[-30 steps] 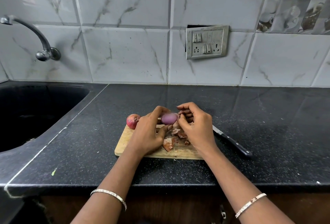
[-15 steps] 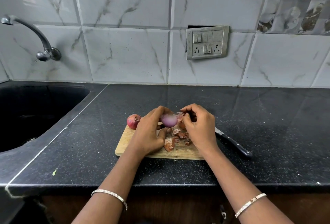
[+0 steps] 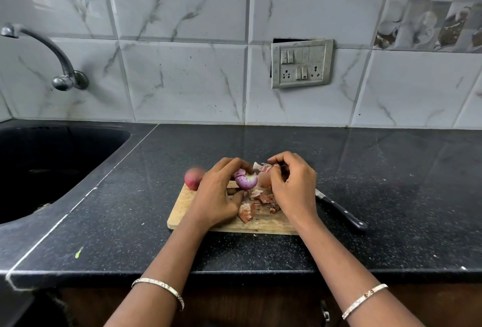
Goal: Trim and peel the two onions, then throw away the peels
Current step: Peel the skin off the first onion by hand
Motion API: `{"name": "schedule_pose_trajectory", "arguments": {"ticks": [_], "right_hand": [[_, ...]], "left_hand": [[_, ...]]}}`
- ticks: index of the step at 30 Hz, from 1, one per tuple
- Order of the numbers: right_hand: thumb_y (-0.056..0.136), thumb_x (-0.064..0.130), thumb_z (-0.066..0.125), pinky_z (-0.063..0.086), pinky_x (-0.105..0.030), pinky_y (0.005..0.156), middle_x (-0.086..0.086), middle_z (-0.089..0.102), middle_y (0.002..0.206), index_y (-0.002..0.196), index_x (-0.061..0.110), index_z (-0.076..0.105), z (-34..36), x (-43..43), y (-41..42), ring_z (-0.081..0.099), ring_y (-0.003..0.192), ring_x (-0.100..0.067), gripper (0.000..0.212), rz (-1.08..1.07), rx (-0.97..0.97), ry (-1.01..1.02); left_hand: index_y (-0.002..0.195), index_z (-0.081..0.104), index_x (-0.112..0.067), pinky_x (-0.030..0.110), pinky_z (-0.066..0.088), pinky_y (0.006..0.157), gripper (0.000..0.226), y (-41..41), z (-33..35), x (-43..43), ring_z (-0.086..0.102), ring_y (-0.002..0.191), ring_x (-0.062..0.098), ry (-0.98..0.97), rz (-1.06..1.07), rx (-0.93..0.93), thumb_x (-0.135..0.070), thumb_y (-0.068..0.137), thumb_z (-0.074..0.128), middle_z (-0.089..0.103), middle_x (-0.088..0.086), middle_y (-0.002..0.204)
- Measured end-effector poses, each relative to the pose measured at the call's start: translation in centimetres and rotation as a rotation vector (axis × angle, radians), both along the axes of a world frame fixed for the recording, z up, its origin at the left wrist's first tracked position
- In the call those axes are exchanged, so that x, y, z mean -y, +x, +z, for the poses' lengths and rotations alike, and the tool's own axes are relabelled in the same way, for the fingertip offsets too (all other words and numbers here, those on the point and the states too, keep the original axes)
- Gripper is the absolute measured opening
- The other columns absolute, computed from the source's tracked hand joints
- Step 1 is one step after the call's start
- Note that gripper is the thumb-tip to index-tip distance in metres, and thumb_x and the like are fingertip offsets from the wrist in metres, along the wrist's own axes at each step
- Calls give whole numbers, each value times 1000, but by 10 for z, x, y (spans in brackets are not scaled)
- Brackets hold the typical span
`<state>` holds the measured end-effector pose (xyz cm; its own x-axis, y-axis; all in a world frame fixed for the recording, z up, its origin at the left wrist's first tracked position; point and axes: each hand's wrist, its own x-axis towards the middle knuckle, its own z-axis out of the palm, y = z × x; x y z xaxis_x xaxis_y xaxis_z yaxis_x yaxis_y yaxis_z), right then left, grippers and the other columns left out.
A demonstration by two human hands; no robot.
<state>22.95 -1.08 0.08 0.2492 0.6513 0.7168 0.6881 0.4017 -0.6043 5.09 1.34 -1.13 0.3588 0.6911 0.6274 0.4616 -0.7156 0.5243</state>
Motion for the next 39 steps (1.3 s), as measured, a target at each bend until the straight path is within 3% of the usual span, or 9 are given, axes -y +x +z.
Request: {"name": "schedule_pose_trajectory", "arguments": {"ticks": [4, 10, 15, 19, 22, 28, 34, 39], "right_hand": [[87, 3, 62, 46, -11, 70, 6, 67, 87, 89, 14, 70, 1, 2, -1, 61, 83, -2, 14, 53, 13, 16], [87, 2, 62, 49, -16, 72, 6, 67, 88, 89, 14, 70, 0, 1, -1, 61, 85, -2, 14, 55, -10, 18], [83, 2, 65, 45, -9, 69, 5, 66, 88, 87, 14, 71, -2, -3, 1, 60, 82, -1, 14, 48, 0, -9], [79, 3, 69, 45, -9, 64, 7, 66, 89, 86, 16, 75, -5, -6, 0, 63, 76, -5, 15, 115, 26, -34], [81, 8, 68, 53, -18, 66, 9, 68, 90, 92, 17, 75, -6, -6, 0, 64, 74, -4, 16, 180, 69, -42], [88, 21, 70, 60, -33, 74, 16, 75, 96, 112, 26, 73, -7, -6, -1, 70, 76, -3, 24, 290, 93, -133], [90, 17, 72, 59, -29, 81, 12, 77, 101, 112, 22, 77, -7, -6, 0, 71, 90, 0, 24, 324, 68, -100], [87, 18, 73, 60, -33, 76, 12, 77, 101, 112, 22, 78, -9, -8, 0, 71, 86, -2, 25, 317, 81, -71]], "left_hand": [[103, 62, -31, 28, 56, 85, 43, 1, 0, -2, 58, 100, 2, 14, 35, 26, -30, 69, 89, 55, -15, 110], [108, 49, -28, 17, 51, 81, 54, 1, -1, -3, 58, 98, 3, 2, 113, 69, -19, 72, 87, 57, -13, 108], [116, 52, -22, 38, 59, 85, 55, 0, -4, -6, 61, 103, 9, -33, 123, 110, -19, 73, 87, 60, -8, 112], [117, 62, -21, 35, 61, 83, 47, -1, -2, -4, 57, 108, 5, 12, 82, 101, -14, 73, 79, 54, -8, 116], [122, 66, -23, 30, 62, 82, 49, -2, -1, -2, 58, 111, 9, -11, 55, 112, -18, 74, 71, 52, -6, 118], [125, 62, -17, 37, 57, 89, 53, -3, 1, 1, 64, 107, 6, 10, 35, 93, -22, 72, 62, 67, -6, 115], [122, 63, -20, 37, 59, 90, 50, -4, 0, -2, 64, 107, 4, -42, 38, 130, -29, 75, 79, 67, -11, 114], [119, 69, -20, 33, 55, 94, 43, -5, 1, -3, 63, 105, 5, 0, 74, 115, -34, 80, 78, 66, -8, 113]]}}
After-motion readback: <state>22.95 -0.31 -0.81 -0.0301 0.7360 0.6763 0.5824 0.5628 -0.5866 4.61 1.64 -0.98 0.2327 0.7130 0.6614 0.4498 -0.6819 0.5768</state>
